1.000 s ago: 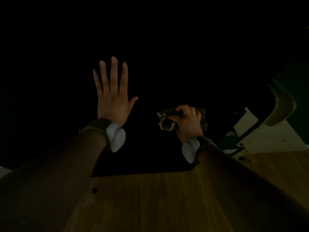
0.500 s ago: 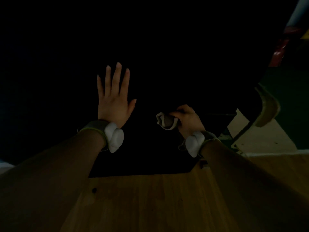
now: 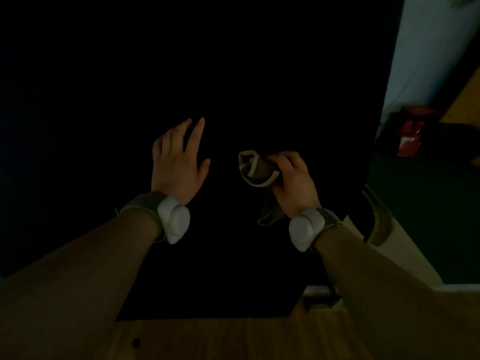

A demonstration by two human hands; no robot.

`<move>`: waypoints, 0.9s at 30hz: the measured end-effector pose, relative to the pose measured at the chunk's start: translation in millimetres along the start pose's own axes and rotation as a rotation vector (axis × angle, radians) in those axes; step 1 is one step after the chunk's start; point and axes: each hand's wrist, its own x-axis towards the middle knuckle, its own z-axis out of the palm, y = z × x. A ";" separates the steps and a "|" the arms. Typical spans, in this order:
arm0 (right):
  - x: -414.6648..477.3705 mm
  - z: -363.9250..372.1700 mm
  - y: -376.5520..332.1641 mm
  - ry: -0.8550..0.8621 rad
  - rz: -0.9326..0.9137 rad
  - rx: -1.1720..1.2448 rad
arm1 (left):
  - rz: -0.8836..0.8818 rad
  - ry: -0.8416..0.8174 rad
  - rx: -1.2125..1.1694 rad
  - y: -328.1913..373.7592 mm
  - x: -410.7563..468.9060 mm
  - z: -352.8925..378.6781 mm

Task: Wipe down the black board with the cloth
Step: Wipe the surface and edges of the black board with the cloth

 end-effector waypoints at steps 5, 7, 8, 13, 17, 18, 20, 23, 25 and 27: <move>23.9 -39.2 -27.7 0.121 -0.030 0.018 | 0.021 0.064 -0.026 8.6 27.6 -28.8; 35.6 -54.2 -40.4 0.157 -0.066 0.011 | 0.028 0.098 -0.024 11.2 42.1 -44.3; 41.8 -61.9 -46.9 0.166 -0.084 0.008 | 0.031 0.117 -0.015 12.0 50.2 -52.9; 69.7 -99.8 -80.2 0.211 -0.143 0.030 | 0.048 0.208 0.018 14.7 88.7 -94.6; 89.0 -131.4 -104.1 0.248 -0.187 0.079 | 0.079 0.267 0.025 9.9 112.4 -125.5; 94.7 -139.7 -110.0 0.269 -0.196 0.076 | 0.086 0.284 0.025 8.2 119.0 -133.0; 106.0 -154.6 -121.7 0.305 -0.200 0.053 | 0.092 0.320 0.032 5.3 131.8 -146.7; 120.2 -170.4 -138.3 0.322 -0.206 -0.001 | 0.088 0.348 0.046 0.9 147.3 -162.2; 129.7 -179.4 -150.0 0.329 -0.218 -0.035 | 0.083 0.368 0.048 -1.8 158.6 -172.4; 137.3 -186.0 -160.0 0.347 -0.225 -0.066 | 0.090 0.376 0.051 -3.6 168.4 -179.5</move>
